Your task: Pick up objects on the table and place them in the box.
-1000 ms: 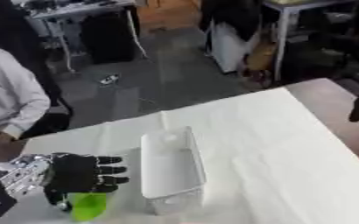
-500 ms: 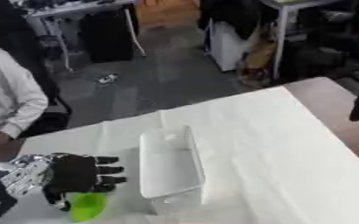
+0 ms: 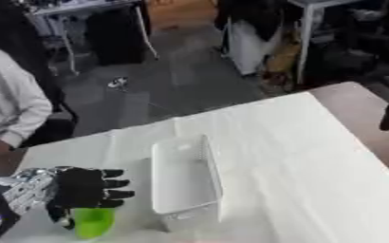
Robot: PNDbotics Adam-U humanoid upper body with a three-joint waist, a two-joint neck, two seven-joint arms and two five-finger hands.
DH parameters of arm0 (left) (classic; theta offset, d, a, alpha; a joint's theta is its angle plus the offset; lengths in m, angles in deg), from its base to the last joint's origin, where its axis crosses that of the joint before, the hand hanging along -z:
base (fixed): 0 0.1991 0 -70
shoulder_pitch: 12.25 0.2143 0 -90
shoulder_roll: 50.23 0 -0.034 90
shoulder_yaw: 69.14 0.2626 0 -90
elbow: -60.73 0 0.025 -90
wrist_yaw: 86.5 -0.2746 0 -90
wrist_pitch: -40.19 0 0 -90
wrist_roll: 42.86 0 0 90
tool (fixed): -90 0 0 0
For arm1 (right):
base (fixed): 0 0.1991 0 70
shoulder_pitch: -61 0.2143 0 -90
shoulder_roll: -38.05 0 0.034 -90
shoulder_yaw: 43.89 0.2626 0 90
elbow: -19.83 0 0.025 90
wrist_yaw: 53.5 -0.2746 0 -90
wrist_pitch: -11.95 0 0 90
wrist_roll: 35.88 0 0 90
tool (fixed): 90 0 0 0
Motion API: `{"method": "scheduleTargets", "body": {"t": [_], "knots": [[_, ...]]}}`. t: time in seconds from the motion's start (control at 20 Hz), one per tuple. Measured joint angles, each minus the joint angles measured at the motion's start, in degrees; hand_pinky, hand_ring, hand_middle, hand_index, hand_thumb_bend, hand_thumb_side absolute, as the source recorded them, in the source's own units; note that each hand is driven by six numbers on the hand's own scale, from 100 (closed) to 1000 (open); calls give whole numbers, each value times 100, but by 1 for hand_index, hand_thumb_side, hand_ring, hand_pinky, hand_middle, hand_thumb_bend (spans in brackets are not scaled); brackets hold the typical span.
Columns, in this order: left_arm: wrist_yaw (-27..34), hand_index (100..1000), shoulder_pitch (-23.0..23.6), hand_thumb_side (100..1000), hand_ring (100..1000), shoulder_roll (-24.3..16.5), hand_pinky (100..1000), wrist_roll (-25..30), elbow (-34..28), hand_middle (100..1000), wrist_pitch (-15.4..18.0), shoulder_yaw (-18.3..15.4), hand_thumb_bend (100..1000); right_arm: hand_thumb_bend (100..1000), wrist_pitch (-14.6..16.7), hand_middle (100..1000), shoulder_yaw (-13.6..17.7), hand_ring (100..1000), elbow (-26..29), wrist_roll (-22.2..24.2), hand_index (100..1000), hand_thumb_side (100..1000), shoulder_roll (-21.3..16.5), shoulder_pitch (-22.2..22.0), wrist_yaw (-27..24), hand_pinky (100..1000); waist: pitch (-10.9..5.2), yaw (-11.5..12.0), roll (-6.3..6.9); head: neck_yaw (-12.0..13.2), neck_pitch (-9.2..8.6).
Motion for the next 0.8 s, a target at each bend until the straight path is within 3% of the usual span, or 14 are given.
{"method": "scheduleTargets", "body": {"t": [0.8], "knots": [[-86,907,53,568,881,278,823,0,358,931,0,-224,790,100,15,502,0,407,0,17,629,759,1,0,6,100,71,18,-38,47,1]]}}
